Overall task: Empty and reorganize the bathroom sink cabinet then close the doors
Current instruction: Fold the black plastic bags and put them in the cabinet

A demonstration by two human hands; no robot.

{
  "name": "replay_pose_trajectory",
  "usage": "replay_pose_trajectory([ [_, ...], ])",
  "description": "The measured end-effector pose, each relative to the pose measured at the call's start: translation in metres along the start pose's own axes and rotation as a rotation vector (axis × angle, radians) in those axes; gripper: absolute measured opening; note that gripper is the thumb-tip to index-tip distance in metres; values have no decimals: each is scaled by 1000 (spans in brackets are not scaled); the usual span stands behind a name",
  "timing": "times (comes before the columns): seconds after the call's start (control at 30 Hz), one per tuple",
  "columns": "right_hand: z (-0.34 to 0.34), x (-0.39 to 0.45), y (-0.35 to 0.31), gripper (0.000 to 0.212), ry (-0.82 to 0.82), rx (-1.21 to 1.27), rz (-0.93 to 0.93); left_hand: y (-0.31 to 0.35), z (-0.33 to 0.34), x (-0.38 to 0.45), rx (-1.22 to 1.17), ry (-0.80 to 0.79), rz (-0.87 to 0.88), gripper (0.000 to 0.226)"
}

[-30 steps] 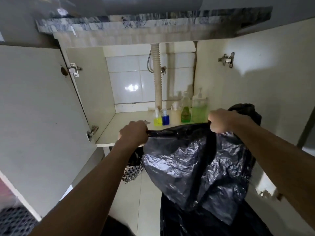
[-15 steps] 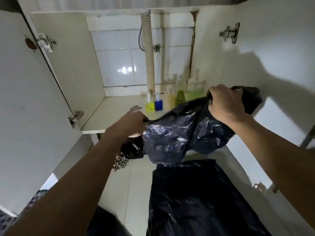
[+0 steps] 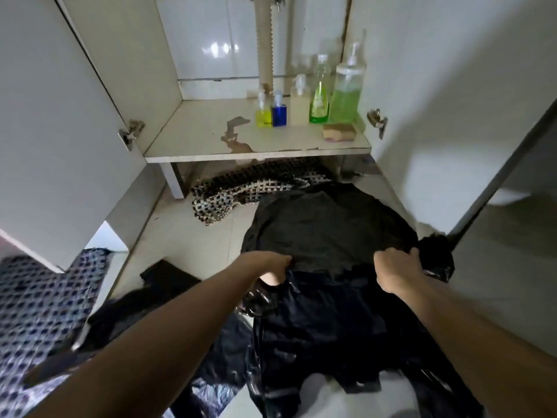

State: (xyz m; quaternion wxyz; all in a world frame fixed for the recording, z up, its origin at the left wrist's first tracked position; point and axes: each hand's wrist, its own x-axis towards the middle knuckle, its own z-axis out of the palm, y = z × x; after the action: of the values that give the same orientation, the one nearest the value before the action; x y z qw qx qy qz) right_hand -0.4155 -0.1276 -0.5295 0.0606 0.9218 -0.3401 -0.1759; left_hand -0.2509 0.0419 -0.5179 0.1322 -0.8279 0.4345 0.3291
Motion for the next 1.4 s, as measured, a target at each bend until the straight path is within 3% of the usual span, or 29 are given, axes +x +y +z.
replay_pose_trajectory([
  [0.2,73,-15,10,33,-306,-10,-20,23,87,18,-2,-120,-17,78],
  [0.3,92,-23,12,20,-425,-31,-44,25,120,19,8,-169,-34,84],
  [0.43,96,-28,10,13,-557,-81,-66,24,140,17,0,-239,-62,112],
  [0.5,88,-27,4,13,-583,-95,-82,21,137,16,-24,-224,-45,105],
  [0.6,58,-17,-19,14,-537,-81,-131,12,115,14,-5,-177,8,78],
  [0.73,-5,0,-73,20,-235,110,-225,-14,43,0,80,-42,28,58],
  [0.83,-47,9,-125,36,-90,297,-330,-49,-13,-25,103,126,-4,60],
  [1.0,-74,-7,-211,35,-115,452,-551,-112,-25,-76,24,221,-105,65],
  [1.13,-48,-31,-274,38,-262,437,-656,-170,35,-84,-1,-11,-266,74],
  [1.23,-8,-47,-314,56,-346,463,-691,-206,74,-89,37,-212,-381,80],
  [1.4,42,-66,-369,92,-287,474,-778,-249,111,-95,46,-403,-486,76],
])
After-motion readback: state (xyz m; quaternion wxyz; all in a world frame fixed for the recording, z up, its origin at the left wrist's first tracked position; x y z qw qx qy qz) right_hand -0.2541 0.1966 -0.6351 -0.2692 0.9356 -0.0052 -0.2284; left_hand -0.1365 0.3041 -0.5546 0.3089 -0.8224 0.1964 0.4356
